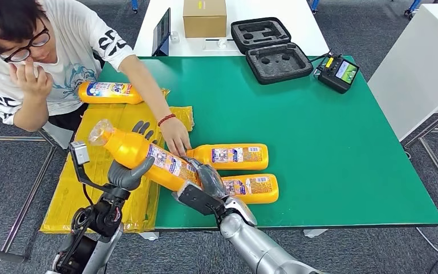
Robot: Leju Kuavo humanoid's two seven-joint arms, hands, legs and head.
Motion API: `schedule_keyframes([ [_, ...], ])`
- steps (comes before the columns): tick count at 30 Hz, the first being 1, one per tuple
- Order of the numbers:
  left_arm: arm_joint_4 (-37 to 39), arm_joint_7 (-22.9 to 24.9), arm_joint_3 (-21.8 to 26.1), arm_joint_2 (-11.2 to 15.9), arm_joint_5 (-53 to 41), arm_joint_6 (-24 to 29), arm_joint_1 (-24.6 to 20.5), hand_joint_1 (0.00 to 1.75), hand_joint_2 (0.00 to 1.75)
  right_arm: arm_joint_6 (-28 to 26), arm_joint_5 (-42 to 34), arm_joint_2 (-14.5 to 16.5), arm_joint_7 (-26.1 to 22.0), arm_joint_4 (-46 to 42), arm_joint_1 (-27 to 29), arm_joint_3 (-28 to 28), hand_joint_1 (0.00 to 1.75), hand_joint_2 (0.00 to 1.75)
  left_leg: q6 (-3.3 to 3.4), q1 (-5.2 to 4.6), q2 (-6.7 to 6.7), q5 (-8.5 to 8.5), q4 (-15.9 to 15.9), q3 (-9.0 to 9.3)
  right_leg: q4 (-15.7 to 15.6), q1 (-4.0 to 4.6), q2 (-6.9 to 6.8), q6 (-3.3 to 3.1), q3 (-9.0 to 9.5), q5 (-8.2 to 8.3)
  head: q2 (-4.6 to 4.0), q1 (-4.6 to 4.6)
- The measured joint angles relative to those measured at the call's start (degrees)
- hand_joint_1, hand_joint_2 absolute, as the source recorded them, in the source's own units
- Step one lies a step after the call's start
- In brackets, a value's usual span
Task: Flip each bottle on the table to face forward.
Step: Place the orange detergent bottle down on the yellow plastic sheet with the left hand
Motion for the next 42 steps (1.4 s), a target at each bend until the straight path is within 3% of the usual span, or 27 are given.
schedule_keyframes([
  [1,0.0,-0.1,-0.1,-0.1,-0.3,0.4,-0.3,0.01,1.75,0.0,0.0,0.0,0.1,0.1,-0.2,0.0,1.75,1.75,0.0,0.0,0.0,0.0,0.0,0.0,0.0,0.0,0.0,0.0,0.0,0.0,0.0,0.0],
  [5,0.0,-0.8,-0.6,-0.4,-1.6,1.3,-0.8,1.68,1.75,-0.1,0.0,0.1,0.1,0.4,-0.6,0.1,1.75,1.75,0.0,0.0,0.0,0.0,0.0,0.0,0.0,0.0,0.0,0.0,0.0,0.0,0.0,0.0],
  [6,0.0,-1.0,-0.7,-0.4,-1.9,1.5,-0.9,1.75,1.75,-0.1,0.0,0.1,0.1,0.5,-0.6,0.1,1.4,1.75,0.0,0.0,0.0,0.0,0.0,0.0,0.0,0.0,0.0,0.0,0.0,0.0,0.0,0.0],
  [9,0.0,-1.9,-1.0,-0.5,-3.4,2.2,-0.9,1.75,1.75,-0.4,-0.4,0.1,-0.1,0.5,-0.6,-0.1,0.09,1.75,0.0,0.0,0.0,0.0,0.0,0.0,0.0,0.0,0.0,0.0,0.0,0.0,0.0,0.0],
  [10,0.0,-2.3,-1.2,-0.5,-4.1,2.6,-1.0,1.75,1.75,-0.6,-0.5,0.1,-0.4,0.5,-0.5,-0.1,0.0,1.31,0.0,0.0,0.0,0.0,0.0,0.0,0.0,0.0,0.0,0.0,0.0,0.0,0.0,0.01],
  [13,-0.2,-3.3,-1.4,-0.6,-5.9,4.1,-1.5,1.75,1.75,-1.2,-1.1,0.1,-2.2,-0.2,0.2,-0.3,0.0,0.0,0.0,0.0,-0.01,0.0,0.0,-0.01,0.0,0.0,0.0,0.0,0.01,0.0,0.0,0.01],
  [31,-1.7,-6.7,0.9,-0.7,-8.5,9.2,-1.3,1.75,1.75,-3.8,-2.5,-1.2,-5.0,-19.8,5.2,-0.7,0.0,0.0,0.0,0.0,-0.01,0.0,0.0,-0.02,0.0,0.0,0.0,0.0,0.0,0.0,0.0,0.01],
  [36,-2.9,-13.3,2.7,-0.6,-20.6,19.6,-1.4,1.75,1.75,-9.5,-5.3,-2.6,-5.3,-31.1,7.2,0.6,0.0,0.0,0.0,0.0,-0.01,0.0,0.0,-0.03,0.0,0.0,-0.01,0.0,-0.01,0.0,0.0,-0.01],
  [42,-4.2,-18.1,3.4,0.2,-45.6,37.2,-1.6,1.75,1.75,-17.9,-5.9,-4.6,-5.4,-43.4,10.3,3.2,0.0,0.0,0.0,0.0,-0.01,-0.02,0.0,-0.03,0.0,0.0,-0.01,0.0,0.0,-0.01,0.0,-0.01],
])
